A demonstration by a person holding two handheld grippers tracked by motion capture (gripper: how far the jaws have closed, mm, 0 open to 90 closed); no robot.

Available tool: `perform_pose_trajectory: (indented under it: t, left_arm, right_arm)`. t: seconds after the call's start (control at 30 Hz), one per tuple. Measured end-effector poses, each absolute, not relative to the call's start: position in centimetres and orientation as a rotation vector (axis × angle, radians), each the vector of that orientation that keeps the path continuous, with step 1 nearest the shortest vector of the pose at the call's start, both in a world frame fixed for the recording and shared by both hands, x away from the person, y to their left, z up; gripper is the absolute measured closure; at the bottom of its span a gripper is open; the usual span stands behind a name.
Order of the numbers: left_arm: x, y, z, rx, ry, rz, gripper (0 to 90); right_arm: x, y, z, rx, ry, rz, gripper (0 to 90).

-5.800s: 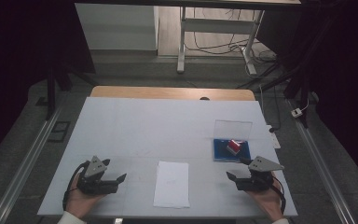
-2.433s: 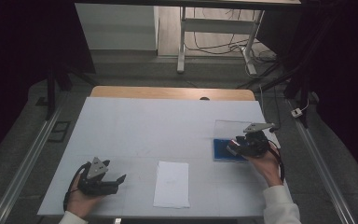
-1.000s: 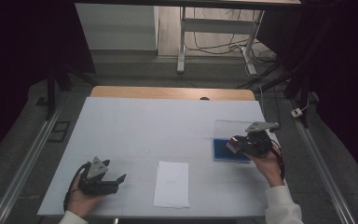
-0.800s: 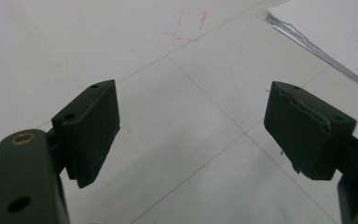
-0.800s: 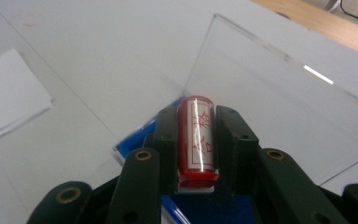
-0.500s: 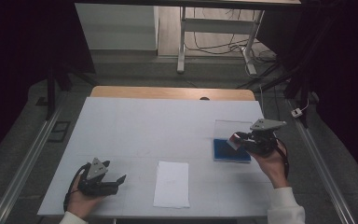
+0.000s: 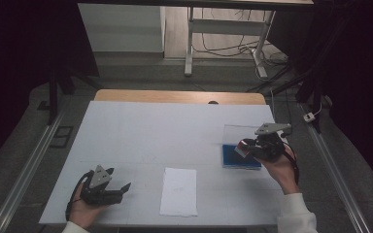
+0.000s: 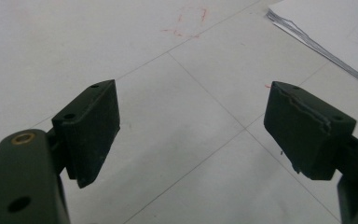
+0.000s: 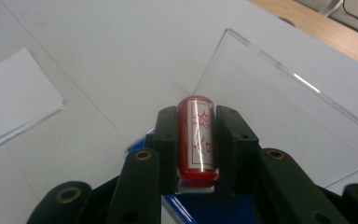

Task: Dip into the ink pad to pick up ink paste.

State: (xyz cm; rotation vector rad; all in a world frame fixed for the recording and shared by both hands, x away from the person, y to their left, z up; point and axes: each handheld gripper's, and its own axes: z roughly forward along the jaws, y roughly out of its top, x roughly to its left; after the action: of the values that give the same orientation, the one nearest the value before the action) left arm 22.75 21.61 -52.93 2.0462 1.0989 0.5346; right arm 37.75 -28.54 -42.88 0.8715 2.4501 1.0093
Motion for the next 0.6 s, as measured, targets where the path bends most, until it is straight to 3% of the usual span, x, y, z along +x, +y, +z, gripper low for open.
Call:
perform_pose_trajectory:
  t: [0.6]
  left_arm:
    - [22.6,21.5,-52.9,2.048,1.094,0.542,18.4]
  right_arm:
    - [38.6,-28.2,-44.8,0.898,2.480,0.890,70.4]
